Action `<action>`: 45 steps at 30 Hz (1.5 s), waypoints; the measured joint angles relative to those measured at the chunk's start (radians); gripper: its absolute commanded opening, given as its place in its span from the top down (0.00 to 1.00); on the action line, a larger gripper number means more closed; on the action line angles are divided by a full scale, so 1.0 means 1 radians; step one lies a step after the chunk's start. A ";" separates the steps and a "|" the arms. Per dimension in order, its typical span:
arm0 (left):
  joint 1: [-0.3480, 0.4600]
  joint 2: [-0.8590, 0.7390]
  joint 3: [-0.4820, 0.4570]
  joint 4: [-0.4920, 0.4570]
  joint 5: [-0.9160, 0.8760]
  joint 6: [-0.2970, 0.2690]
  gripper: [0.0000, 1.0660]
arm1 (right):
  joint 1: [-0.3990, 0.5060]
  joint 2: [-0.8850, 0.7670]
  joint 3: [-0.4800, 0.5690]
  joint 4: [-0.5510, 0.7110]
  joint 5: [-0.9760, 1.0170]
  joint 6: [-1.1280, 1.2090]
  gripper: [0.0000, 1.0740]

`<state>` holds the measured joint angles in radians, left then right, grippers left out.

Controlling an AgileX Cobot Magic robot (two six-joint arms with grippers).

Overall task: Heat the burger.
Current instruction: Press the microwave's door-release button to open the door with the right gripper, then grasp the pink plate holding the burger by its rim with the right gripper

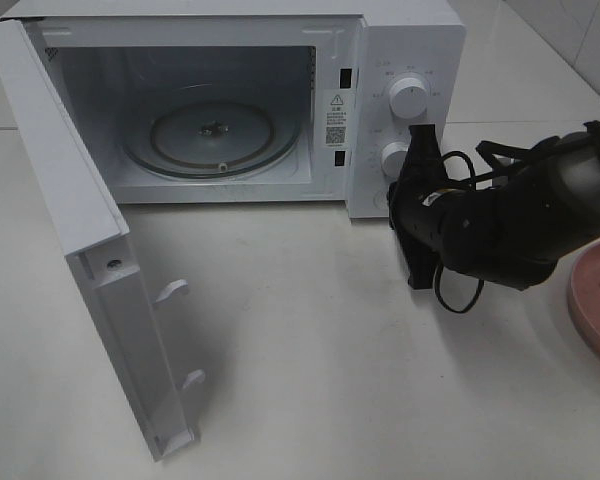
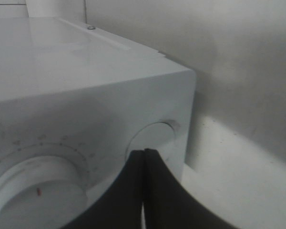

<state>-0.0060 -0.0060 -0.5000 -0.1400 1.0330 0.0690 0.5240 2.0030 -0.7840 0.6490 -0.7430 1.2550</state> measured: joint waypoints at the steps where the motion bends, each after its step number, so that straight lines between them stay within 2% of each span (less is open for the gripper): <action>1: 0.000 0.000 0.000 0.000 0.000 0.000 0.06 | 0.000 -0.009 0.015 -0.001 0.011 -0.006 1.00; 5: 0.000 0.000 0.000 0.000 0.000 0.000 0.06 | 0.000 -0.079 0.088 -0.020 0.054 -0.055 1.00; 12: 0.000 0.000 0.000 0.000 0.000 0.000 0.06 | -0.003 -0.199 0.148 -0.078 0.152 -0.135 0.99; 19: 0.000 0.000 0.000 0.000 0.000 0.000 0.06 | -0.052 -0.326 0.159 -0.144 0.407 -0.344 0.97; 21: 0.000 0.000 0.000 0.000 0.000 0.000 0.06 | -0.087 -0.377 0.160 -0.161 0.542 -0.489 0.96; 24: 0.000 0.000 0.000 0.000 0.000 0.000 0.06 | -0.117 -0.410 0.160 -0.164 0.626 -0.586 0.96; 28: 0.000 0.000 0.000 0.000 0.000 0.000 0.06 | -0.202 -0.459 0.124 -0.172 0.854 -0.852 0.95; 35: 0.000 0.000 0.000 0.000 0.000 0.000 0.06 | -0.279 -0.471 0.029 -0.244 1.125 -1.078 0.93; 37: 0.000 0.000 0.000 0.000 0.000 0.000 0.06 | -0.291 -0.471 -0.016 -0.333 1.230 -1.151 0.91; 38: 0.000 0.000 0.000 0.000 0.000 0.000 0.06 | -0.291 -0.471 -0.016 -0.333 1.230 -1.151 0.91; 40: 0.000 0.000 0.000 0.000 0.000 0.000 0.06 | -0.290 -0.471 -0.054 -0.451 1.315 -1.206 0.91; 41: 0.000 0.000 0.000 0.000 0.000 0.000 0.06 | -0.290 -0.471 -0.054 -0.451 1.315 -1.206 0.91; 42: 0.000 0.000 0.000 0.000 0.000 0.000 0.06 | -0.290 -0.471 -0.076 -0.514 1.366 -1.217 0.90; 44: 0.000 0.000 0.000 0.000 0.000 0.000 0.06 | -0.290 -0.471 -0.088 -0.539 1.389 -1.221 0.90; 45: 0.000 0.000 0.000 0.000 0.000 0.000 0.06 | -0.290 -0.471 -0.112 -0.593 1.446 -1.225 0.88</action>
<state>-0.0060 -0.0060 -0.5000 -0.1400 1.0330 0.0690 0.2340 1.5320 -0.8960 0.0560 0.7030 0.0300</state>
